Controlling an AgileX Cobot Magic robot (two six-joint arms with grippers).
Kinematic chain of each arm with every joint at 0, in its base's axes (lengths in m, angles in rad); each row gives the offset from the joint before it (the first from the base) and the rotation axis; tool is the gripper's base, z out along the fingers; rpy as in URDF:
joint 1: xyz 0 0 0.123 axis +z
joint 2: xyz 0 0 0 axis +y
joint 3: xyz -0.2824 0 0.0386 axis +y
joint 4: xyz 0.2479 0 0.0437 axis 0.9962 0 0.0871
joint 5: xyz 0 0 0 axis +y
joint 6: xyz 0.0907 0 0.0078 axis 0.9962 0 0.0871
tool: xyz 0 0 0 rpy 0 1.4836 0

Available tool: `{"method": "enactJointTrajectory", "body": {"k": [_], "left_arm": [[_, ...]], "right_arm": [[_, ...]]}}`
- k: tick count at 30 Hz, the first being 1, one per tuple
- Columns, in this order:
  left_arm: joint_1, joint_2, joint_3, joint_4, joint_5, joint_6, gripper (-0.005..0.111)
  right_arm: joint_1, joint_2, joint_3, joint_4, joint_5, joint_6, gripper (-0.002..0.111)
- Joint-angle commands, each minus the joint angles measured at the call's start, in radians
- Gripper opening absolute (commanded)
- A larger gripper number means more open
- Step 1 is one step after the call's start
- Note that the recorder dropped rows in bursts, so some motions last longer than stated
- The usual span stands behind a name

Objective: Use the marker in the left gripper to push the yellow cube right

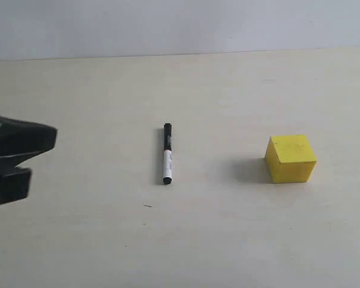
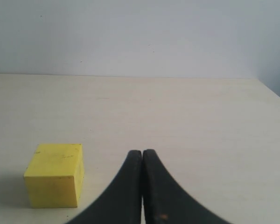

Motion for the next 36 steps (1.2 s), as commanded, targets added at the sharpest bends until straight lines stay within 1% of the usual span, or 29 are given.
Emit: {"method": "enactJointTrajectory", "body": {"k": [1, 5, 16, 18, 21, 23, 28, 30, 33, 36], "left_arm": [[0.003, -0.093, 0.007, 0.003, 0.104, 0.005, 0.000], [0.003, -0.130, 0.007, 0.003, 0.104, 0.005, 0.000], [0.003, -0.134, 0.007, 0.003, 0.104, 0.005, 0.000], [0.012, -0.134, 0.007, 0.003, 0.104, 0.005, 0.000], [0.054, -0.144, 0.007, 0.003, 0.109, 0.018, 0.000], [0.108, -0.159, 0.007, 0.001, 0.109, 0.018, 0.000], [0.286, -0.227, 0.007, -0.001, 0.101, 0.018, 0.000], [0.371, -0.278, 0.007, -0.008, 0.101, 0.018, 0.000], [0.480, -0.369, 0.007, -0.008, 0.103, 0.014, 0.000], [0.565, -0.474, 0.007, -0.008, 0.108, 0.014, 0.000]], "right_arm": [[-0.006, -0.006, 0.005, -0.001, -0.009, -0.005, 0.000], [-0.006, -0.006, 0.005, -0.001, -0.009, -0.005, 0.000], [-0.006, -0.006, 0.005, -0.001, -0.009, -0.005, 0.000], [-0.006, -0.006, 0.005, -0.001, -0.009, -0.005, 0.000], [-0.006, -0.006, 0.005, -0.001, -0.009, -0.005, 0.000], [-0.006, -0.006, 0.005, -0.001, -0.009, -0.005, 0.000], [-0.006, -0.006, 0.005, -0.001, -0.009, -0.005, 0.000], [-0.006, -0.006, 0.005, -0.001, -0.009, -0.005, 0.000], [-0.006, -0.006, 0.005, -0.001, -0.009, -0.005, 0.000], [-0.006, -0.006, 0.005, -0.001, -0.012, -0.005, 0.000]]}}
